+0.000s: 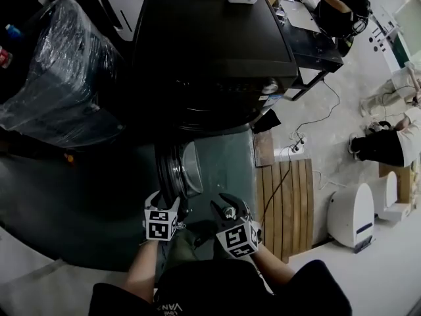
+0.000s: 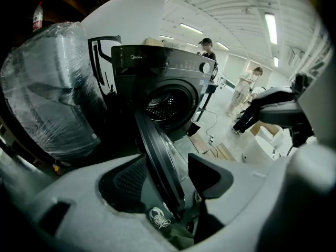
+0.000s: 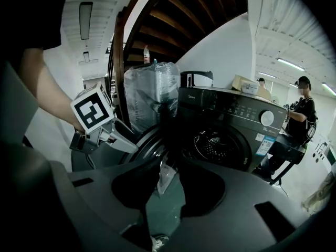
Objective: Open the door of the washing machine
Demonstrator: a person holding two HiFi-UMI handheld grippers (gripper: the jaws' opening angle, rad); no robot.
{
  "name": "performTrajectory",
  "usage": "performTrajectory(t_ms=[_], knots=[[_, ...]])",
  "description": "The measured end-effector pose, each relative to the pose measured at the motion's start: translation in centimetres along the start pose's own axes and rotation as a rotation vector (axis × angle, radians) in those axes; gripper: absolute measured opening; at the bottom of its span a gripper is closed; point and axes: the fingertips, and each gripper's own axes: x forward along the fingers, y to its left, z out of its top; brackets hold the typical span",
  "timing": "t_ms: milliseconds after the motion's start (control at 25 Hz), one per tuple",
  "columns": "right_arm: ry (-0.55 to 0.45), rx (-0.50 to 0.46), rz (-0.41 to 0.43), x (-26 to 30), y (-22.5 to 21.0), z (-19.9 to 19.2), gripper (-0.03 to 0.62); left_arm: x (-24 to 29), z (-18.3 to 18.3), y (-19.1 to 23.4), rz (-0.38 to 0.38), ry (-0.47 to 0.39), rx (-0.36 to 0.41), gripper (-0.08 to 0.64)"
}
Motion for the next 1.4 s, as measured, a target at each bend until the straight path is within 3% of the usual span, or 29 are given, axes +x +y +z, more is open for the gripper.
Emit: performTrajectory(t_ms=[440,520,600,680,800,880,1080,1400], knots=[[-0.007,0.006,-0.038,3.5,8.2,6.5,0.12,-2.8,-2.8,9.6,-0.042,0.017,0.04,0.225],[-0.009,0.012,-0.044,4.0,9.3,7.4,0.12,-3.0,-2.7,11.7,0.007,-0.003,0.101,0.225],[-0.011,0.004,-0.05,4.1,10.4,8.3,0.118,-3.5,-1.3,15.4,0.112,-0.099,0.175,0.225],[-0.016,-0.006,-0.057,4.2,11.3,9.1,0.118,-3.5,0.6,20.1,0.178,-0.18,0.184,0.23],[-0.007,-0.038,-0.064,4.7,12.1,9.5,0.118,-2.6,2.7,23.9,0.111,-0.117,0.131,0.278],[0.011,-0.05,-0.063,4.9,12.5,9.2,0.118,-2.0,3.1,24.7,0.076,-0.08,0.159,0.278],[0.024,-0.017,-0.102,5.5,11.9,9.4,0.118,-0.2,4.8,28.8,0.13,-0.104,0.19,0.304],[0.043,-0.008,-0.121,6.9,11.7,9.9,0.118,1.1,8.0,33.5,0.142,-0.078,0.215,0.302]])
